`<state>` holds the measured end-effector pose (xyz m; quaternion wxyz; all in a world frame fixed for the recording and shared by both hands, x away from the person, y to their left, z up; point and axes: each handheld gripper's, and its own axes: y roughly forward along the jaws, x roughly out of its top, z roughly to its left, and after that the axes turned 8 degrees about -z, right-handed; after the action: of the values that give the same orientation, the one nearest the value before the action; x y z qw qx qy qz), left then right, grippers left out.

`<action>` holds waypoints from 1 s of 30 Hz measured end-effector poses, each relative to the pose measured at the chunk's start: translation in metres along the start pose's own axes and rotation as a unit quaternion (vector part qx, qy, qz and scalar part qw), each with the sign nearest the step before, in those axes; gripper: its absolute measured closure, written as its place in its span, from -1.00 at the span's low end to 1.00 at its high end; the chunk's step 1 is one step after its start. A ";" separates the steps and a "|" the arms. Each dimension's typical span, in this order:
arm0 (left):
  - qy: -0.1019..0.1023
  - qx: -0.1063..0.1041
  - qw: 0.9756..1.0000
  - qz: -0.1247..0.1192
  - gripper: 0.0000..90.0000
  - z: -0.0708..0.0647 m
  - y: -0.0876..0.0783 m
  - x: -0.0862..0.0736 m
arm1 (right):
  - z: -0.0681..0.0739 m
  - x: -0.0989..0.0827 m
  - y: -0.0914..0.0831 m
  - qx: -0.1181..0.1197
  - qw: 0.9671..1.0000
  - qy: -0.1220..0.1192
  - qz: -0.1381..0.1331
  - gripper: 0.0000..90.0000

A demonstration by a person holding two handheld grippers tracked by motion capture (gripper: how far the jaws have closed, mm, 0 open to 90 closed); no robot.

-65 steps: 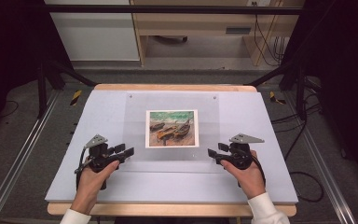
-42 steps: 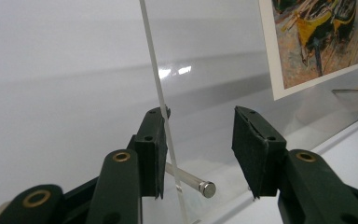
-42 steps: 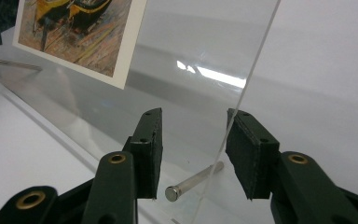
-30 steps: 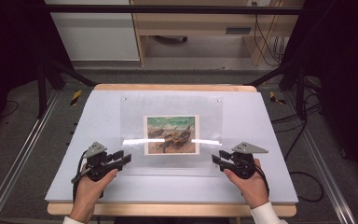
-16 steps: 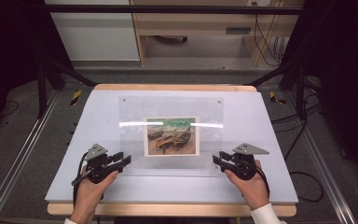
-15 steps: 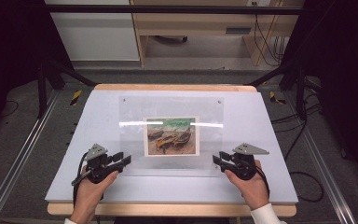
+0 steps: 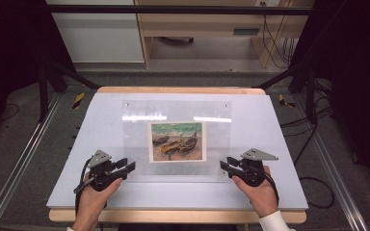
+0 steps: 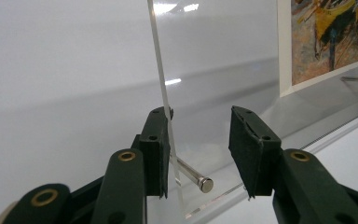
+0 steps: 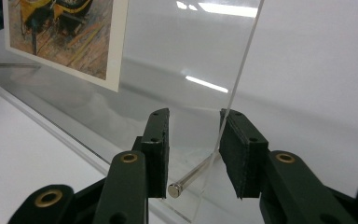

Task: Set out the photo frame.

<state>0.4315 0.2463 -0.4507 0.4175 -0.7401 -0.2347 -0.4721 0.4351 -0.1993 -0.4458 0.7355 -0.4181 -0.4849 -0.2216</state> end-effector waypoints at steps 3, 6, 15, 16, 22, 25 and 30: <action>0.003 0.002 1.000 0.002 0.30 -0.001 0.000 0.000 | 0.001 -0.001 -0.001 -0.001 1.000 -0.002 0.000 0.42; 0.003 0.001 1.000 0.002 0.30 -0.001 -0.001 0.000 | 0.001 -0.001 -0.001 -0.002 1.000 -0.001 0.001 0.43; 0.006 0.005 1.000 0.006 0.32 -0.002 -0.002 -0.001 | 0.003 -0.002 -0.002 -0.006 1.000 -0.003 0.002 0.45; 0.007 0.005 1.000 0.007 0.32 -0.002 -0.002 -0.001 | 0.003 -0.003 -0.003 -0.007 1.000 -0.004 0.002 0.45; 0.007 0.004 1.000 0.007 0.33 -0.002 -0.002 -0.001 | 0.004 -0.004 -0.003 -0.008 1.000 -0.006 0.002 0.46; 0.007 0.002 1.000 0.007 0.33 -0.002 -0.003 -0.002 | 0.005 -0.004 -0.004 -0.010 1.000 -0.004 0.003 0.46; 0.008 0.000 1.000 0.008 0.35 -0.002 -0.003 -0.003 | 0.005 -0.005 -0.004 -0.012 1.000 -0.006 0.004 0.47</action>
<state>0.4272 0.2468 -0.4514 0.4226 -0.7385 -0.2255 -0.4746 0.4271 -0.1976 -0.4477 0.7284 -0.4296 -0.4853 -0.2220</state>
